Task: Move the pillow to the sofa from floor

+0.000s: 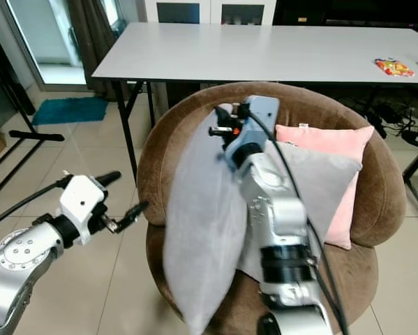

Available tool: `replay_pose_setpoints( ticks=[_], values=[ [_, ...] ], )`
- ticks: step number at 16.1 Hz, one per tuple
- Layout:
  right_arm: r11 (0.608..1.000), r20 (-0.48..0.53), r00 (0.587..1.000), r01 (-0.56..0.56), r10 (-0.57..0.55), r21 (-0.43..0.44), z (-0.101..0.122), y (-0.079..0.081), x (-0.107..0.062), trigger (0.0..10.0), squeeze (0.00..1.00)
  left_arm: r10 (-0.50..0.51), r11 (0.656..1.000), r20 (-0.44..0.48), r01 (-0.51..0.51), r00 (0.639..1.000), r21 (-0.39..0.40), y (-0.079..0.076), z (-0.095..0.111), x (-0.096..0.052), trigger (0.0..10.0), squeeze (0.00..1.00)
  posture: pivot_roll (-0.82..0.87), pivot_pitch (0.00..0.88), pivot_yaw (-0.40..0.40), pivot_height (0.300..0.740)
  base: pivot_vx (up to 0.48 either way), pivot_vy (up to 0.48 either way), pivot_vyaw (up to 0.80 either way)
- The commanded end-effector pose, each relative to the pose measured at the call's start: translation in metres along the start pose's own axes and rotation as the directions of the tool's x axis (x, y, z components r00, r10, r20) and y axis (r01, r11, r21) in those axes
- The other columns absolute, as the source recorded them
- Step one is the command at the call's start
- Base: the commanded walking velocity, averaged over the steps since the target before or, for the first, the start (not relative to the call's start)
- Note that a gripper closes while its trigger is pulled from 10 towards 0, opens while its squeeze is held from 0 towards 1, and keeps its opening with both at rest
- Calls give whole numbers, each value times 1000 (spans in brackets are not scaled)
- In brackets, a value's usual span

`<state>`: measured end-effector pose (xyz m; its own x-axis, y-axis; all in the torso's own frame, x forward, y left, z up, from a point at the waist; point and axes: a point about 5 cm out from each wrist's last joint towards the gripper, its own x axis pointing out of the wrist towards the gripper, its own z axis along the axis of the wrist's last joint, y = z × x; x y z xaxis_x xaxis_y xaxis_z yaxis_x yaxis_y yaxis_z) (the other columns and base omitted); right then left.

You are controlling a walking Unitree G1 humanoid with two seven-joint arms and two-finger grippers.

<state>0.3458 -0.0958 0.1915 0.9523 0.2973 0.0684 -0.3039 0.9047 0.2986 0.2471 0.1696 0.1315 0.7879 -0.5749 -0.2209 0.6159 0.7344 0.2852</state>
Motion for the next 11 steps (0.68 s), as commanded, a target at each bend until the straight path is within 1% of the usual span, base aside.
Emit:
replay_pose_setpoints(
  ticks=[1,4,5,6,7,8,9,10,11],
  values=[
    [1000,69,997,-16,16,0,12,3,7,10000,0,-29,1000,2,29,1000,8,-2,4,-1,10000,0,-37,0,15,740,0,0,0],
    [999,50,999,-23,21,36,8,2,21,10000,0,-43,999,1,43,999,10,-2,4,-1,10000,0,-34,0,12,740,0,0,0],
    [999,28,999,-19,18,49,5,-2,29,10000,0,-49,999,-1,49,999,9,-1,4,-1,10000,0,-36,0,11,740,0,0,0],
    [998,14,1000,25,-26,52,4,-12,36,10000,0,-52,999,-1,52,999,11,-1,5,0,10000,0,-30,0,3,740,0,0,0],
    [994,-1,996,94,-94,52,3,-26,40,10000,0,-53,999,-1,53,999,12,0,5,1,10000,0,-29,0,0,740,0,0,0],
    [979,-45,978,202,-203,-34,-4,-45,40,10000,286,-53,999,-1,53,999,11,0,5,2,10000,0,-29,0,-3,740,0,0,0],
    [958,-65,959,269,-276,-97,-9,-61,37,10000,1000,-54,999,0,54,999,10,0,5,2,10000,0,-29,0,-5,740,0,0,0],
    [937,-72,943,311,-325,-158,-12,-69,33,10000,1000,-54,999,1,54,999,9,0,5,2,10000,0,-28,0,-7,740,0,0,0],
    [912,-85,922,355,-378,-205,-17,-85,26,10000,1000,-54,999,1,54,999,7,-1,5,2,10000,0,-28,0,-7,740,0,0,0]
  ],
)
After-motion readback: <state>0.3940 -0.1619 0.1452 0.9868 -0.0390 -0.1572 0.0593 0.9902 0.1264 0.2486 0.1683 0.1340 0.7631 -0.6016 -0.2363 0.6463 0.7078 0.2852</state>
